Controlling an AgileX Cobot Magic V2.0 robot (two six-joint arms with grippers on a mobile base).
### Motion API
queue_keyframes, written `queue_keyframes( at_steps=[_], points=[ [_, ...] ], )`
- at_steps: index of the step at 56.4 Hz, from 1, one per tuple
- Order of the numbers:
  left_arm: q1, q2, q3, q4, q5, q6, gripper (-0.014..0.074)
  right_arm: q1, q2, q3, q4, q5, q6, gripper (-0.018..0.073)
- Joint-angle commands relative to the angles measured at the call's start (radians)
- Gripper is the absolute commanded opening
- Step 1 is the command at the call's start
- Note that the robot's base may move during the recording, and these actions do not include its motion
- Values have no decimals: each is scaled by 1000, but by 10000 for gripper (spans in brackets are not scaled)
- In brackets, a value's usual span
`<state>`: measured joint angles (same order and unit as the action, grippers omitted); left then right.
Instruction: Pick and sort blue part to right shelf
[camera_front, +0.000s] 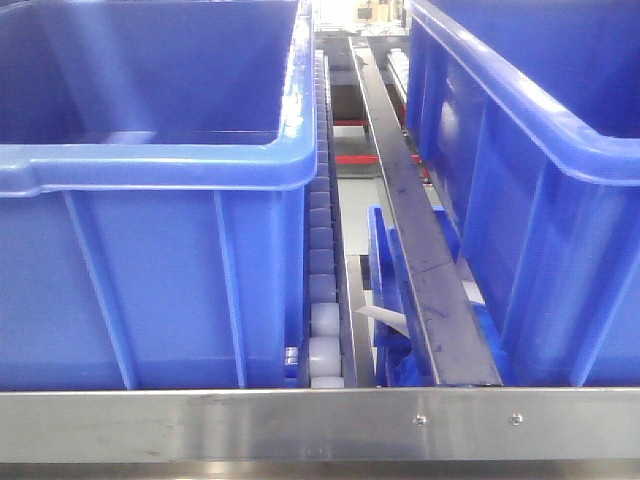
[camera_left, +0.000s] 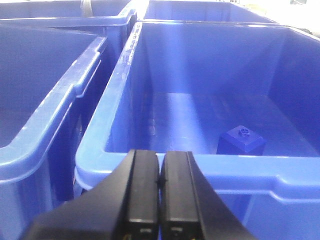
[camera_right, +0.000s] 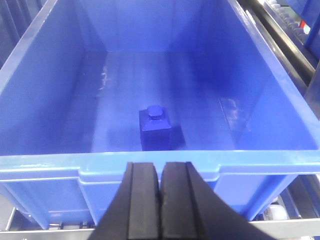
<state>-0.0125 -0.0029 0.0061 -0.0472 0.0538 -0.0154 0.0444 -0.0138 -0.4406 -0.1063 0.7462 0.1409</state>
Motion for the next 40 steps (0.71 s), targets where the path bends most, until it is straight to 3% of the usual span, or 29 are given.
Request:
queue_keyframes(
  at_steps=[1,7,14,22,40],
  points=[
    [-7,-26,31,-9,-90,2,124,-2,17,-23,-8,-86,-7,32],
    [-7,-26,31,-9,-90,2,124,-4,16,-2,-6,-154,-7,32],
    [-7,-26,31,-9,-90,2,124,-4,16,108,17,-406,-8,32],
    [-7,-26,31,-9,-90,2,124,-3,15,248,17,-586,-40,32],
    [-7,-26,31,-9,-90,2,124,-3,-16,465,51,-779,-55,32]
  ],
)
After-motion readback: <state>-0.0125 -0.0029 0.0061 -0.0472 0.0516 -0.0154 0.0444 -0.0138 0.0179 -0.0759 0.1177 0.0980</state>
